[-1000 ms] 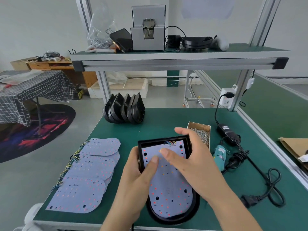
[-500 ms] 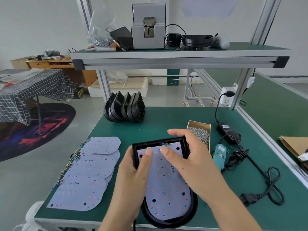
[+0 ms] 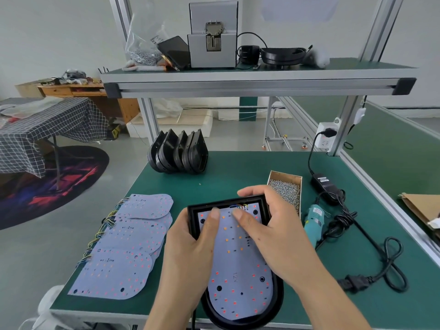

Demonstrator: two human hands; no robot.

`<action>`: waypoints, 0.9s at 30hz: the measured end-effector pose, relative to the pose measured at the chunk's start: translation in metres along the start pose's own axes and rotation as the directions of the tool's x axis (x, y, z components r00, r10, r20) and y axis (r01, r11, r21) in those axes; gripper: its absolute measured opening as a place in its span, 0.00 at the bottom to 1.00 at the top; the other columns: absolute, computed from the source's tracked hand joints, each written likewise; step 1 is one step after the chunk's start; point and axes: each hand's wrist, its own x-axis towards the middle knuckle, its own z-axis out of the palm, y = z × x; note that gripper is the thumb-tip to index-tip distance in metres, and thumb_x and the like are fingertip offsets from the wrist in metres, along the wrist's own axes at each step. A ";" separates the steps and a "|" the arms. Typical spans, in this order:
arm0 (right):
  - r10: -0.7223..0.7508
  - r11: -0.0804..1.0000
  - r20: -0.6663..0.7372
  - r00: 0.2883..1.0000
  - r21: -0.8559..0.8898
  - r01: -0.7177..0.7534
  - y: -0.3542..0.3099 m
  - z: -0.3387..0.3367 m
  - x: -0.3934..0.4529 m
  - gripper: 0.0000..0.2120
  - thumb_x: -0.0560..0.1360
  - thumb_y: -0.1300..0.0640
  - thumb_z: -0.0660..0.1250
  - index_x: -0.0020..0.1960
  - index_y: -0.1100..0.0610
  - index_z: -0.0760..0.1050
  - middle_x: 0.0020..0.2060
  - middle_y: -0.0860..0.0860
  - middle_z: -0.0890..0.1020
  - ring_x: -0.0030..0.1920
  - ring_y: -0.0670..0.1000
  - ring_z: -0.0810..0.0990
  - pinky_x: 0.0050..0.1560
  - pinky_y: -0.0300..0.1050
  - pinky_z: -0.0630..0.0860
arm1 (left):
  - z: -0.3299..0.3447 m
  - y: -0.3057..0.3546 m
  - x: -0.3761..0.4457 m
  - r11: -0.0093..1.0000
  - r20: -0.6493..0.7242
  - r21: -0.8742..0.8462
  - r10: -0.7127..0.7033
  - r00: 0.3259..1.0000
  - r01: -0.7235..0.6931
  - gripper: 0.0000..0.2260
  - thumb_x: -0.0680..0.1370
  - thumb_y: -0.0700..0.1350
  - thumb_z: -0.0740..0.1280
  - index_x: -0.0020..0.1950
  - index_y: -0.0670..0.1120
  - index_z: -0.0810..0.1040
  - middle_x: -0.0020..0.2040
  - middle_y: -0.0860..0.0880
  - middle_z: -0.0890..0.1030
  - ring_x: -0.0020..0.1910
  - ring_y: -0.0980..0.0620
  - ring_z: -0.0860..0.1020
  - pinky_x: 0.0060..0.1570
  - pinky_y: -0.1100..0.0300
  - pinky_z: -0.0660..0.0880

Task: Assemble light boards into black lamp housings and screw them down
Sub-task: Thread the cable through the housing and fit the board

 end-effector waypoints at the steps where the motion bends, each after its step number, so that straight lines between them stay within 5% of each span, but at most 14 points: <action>1: -0.003 1.000 0.002 1.000 0.004 0.003 0.000 0.000 0.000 0.10 0.79 0.53 0.73 0.57 0.42 0.78 0.47 0.39 0.84 0.48 0.41 0.83 0.45 0.28 0.73 | 0.000 -0.001 0.000 1.000 -0.001 0.012 0.012 1.000 -0.012 0.15 0.78 0.66 0.68 0.49 0.55 0.82 0.44 0.53 0.87 0.45 0.51 0.85 0.44 0.49 0.81; 5: -0.015 1.000 -0.001 1.000 0.007 0.015 0.000 -0.002 0.000 0.09 0.79 0.53 0.73 0.56 0.42 0.78 0.46 0.40 0.84 0.47 0.42 0.83 0.45 0.29 0.74 | 0.000 -0.002 -0.001 0.998 -0.002 0.053 0.040 0.999 -0.039 0.15 0.77 0.66 0.66 0.50 0.57 0.82 0.44 0.56 0.86 0.43 0.57 0.84 0.41 0.59 0.76; 12: -0.045 0.999 0.005 0.999 0.012 0.045 0.003 -0.008 0.003 0.08 0.79 0.56 0.73 0.55 0.44 0.78 0.39 0.34 0.81 0.38 0.38 0.79 0.40 0.26 0.71 | 0.000 -0.003 -0.001 0.997 0.128 -0.079 -0.015 0.992 0.025 0.13 0.76 0.60 0.69 0.57 0.58 0.81 0.55 0.53 0.87 0.57 0.49 0.85 0.58 0.39 0.80; 18: -0.052 0.997 0.021 0.998 0.054 0.051 0.004 -0.010 0.004 0.07 0.80 0.55 0.73 0.52 0.44 0.78 0.30 0.35 0.76 0.29 0.39 0.74 0.32 0.27 0.68 | 0.004 -0.007 -0.002 0.998 0.078 0.028 0.061 0.995 -0.063 0.08 0.79 0.56 0.66 0.56 0.61 0.80 0.53 0.58 0.86 0.54 0.55 0.84 0.55 0.45 0.80; 23: -0.049 0.997 0.012 0.999 0.069 0.048 0.002 -0.011 0.003 0.07 0.79 0.54 0.74 0.51 0.43 0.79 0.33 0.39 0.80 0.31 0.40 0.76 0.33 0.28 0.70 | 0.004 -0.007 -0.003 0.997 0.094 0.035 0.072 0.993 -0.075 0.09 0.80 0.55 0.65 0.58 0.59 0.80 0.55 0.58 0.86 0.56 0.55 0.84 0.56 0.45 0.79; 27: -0.028 0.995 0.013 1.000 0.095 0.027 0.000 -0.008 0.004 0.07 0.78 0.52 0.76 0.51 0.43 0.79 0.39 0.47 0.84 0.37 0.47 0.82 0.38 0.39 0.78 | 0.001 -0.006 -0.001 0.999 0.121 -0.005 0.054 0.991 -0.054 0.10 0.80 0.55 0.64 0.61 0.58 0.80 0.58 0.55 0.85 0.59 0.51 0.83 0.60 0.40 0.78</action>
